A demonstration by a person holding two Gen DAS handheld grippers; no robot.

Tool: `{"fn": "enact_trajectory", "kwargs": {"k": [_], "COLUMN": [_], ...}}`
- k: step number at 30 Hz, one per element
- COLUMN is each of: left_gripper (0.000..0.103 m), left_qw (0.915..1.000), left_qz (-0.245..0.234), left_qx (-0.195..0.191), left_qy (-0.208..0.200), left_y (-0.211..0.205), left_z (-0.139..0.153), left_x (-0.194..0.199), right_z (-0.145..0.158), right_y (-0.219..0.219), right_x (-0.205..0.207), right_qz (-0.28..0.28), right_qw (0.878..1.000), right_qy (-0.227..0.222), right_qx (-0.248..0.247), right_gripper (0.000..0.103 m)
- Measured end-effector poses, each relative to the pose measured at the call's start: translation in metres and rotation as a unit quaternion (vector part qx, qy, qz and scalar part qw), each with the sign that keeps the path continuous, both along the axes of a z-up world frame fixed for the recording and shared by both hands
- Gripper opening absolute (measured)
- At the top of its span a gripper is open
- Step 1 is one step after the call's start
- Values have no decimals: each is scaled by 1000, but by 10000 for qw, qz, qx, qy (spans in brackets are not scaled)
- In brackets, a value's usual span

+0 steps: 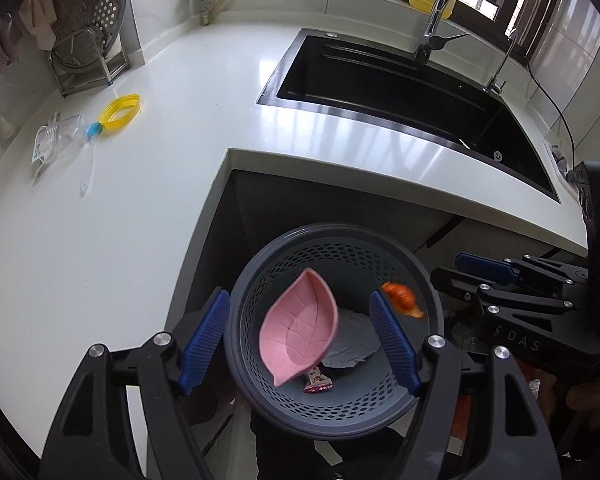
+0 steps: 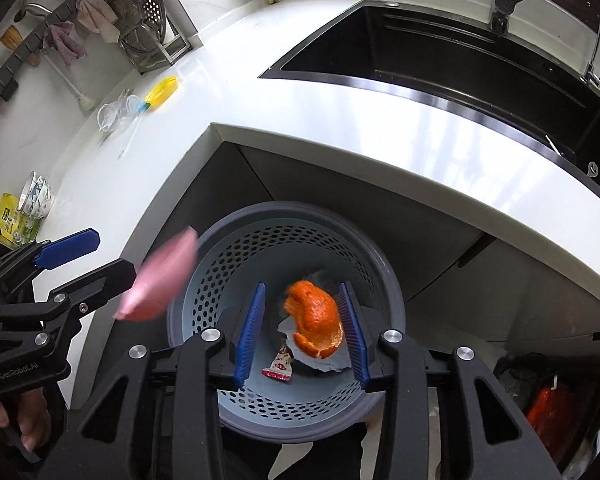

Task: Collect trash
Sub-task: 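Open both tools to drop the dish and peel into the wastebasket, then move both tools back toward the toothbrush box and yellow lid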

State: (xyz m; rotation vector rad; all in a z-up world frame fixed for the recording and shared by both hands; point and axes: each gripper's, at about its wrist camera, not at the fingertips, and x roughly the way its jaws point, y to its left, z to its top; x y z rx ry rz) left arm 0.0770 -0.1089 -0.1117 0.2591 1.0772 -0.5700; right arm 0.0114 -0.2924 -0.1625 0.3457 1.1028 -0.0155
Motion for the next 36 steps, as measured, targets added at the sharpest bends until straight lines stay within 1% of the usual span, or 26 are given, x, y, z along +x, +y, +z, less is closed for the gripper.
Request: {"fn": "enact_trajectory", "kwargs": {"k": [7, 10, 16, 20, 26, 32, 36], "left_gripper": [72, 73, 73, 74, 74, 74, 75], "left_qw": [9999, 9998, 9996, 9995, 9995, 9992, 9990], "left_qz": [91, 152, 247, 260, 303, 348, 350], "left_qx": [34, 18, 9, 16, -3, -90, -72], "left_qy": [-118, -148, -150, -179, -68, -189, -285], "left_y": [4, 6, 5, 2, 0, 9, 19], "left_z": [12, 17, 20, 22, 20, 33, 40], "left_x": [-4, -5, 0, -1, 3, 6, 5], "right_z": [8, 9, 11, 13, 9, 22, 27], "right_y": [-2, -2, -2, -5, -9, -18, -23], "right_x": [-2, -2, -1, 0, 3, 1, -2], "right_qz": [56, 102, 197, 223, 217, -58, -243], "right_qw": [10000, 9999, 9998, 9996, 9996, 9997, 9990], "right_qy": [-40, -63, -83, -126, -11, -206, -296], "right_qx": [-10, 18, 57, 141, 204, 112, 246], "right_gripper": [38, 42, 43, 45, 47, 47, 47]}}
